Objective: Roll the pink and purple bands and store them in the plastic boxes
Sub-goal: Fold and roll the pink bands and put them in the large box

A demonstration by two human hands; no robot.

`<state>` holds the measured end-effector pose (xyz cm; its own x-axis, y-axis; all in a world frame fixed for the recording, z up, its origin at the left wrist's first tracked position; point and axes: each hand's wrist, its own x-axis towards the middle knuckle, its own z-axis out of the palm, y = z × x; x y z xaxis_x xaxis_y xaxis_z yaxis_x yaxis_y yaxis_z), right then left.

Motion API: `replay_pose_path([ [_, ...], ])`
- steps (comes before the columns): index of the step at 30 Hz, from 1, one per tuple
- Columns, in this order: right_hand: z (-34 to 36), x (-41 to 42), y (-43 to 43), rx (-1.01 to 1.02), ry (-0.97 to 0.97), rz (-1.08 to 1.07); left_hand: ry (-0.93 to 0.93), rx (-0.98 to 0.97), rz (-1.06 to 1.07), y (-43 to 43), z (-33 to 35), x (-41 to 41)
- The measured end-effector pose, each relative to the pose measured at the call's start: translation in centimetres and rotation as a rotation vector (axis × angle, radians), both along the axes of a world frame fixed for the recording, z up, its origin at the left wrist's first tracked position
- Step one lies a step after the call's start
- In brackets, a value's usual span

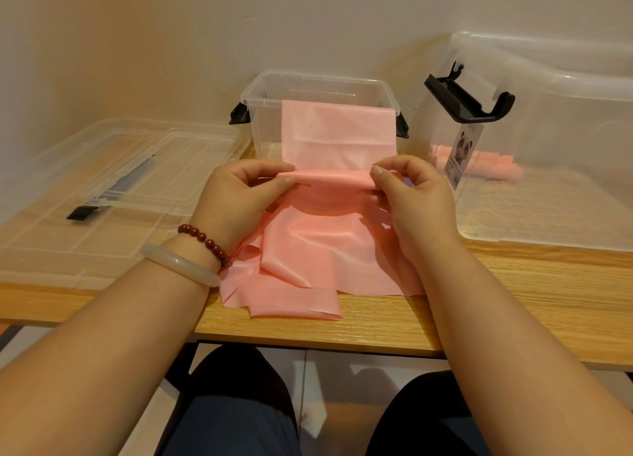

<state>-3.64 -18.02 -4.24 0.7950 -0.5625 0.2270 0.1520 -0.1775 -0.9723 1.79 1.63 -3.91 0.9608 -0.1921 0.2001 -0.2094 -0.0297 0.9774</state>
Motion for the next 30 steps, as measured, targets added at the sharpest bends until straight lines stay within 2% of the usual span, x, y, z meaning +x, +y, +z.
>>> replay_pose_path([
  [5, 0.18, -0.59, 0.21, 0.053, 0.016, 0.128, 0.054, -0.113, -0.005, -0.35, 0.11, -0.19],
  [8, 0.26, -0.75, 0.23, -0.02, 0.032, 0.098, 0.039, -0.091, 0.0, -0.43, 0.19, -0.18],
  [12, 0.35, -0.62, 0.32, 0.02, 0.038, 0.086, 0.012, -0.084, 0.001, -0.42, 0.2, -0.12],
  [15, 0.23, -0.36, 0.22, -0.028, 0.031, 0.044, 0.007, -0.101, -0.015, -0.33, 0.19, -0.2],
  [19, 0.04, -0.1, 0.05, -0.055, 0.048, 0.004, -0.029, -0.008, -0.026, -0.11, 0.22, -0.31],
  [26, 0.51, -0.78, 0.28, 0.054, 0.0, 0.118, 0.009, -0.083, -0.031, -0.19, -0.16, 0.06],
  [30, 0.38, -0.91, 0.2, -0.004, 0.026, 0.123, 0.024, -0.083, -0.007, -0.3, -0.13, 0.01],
])
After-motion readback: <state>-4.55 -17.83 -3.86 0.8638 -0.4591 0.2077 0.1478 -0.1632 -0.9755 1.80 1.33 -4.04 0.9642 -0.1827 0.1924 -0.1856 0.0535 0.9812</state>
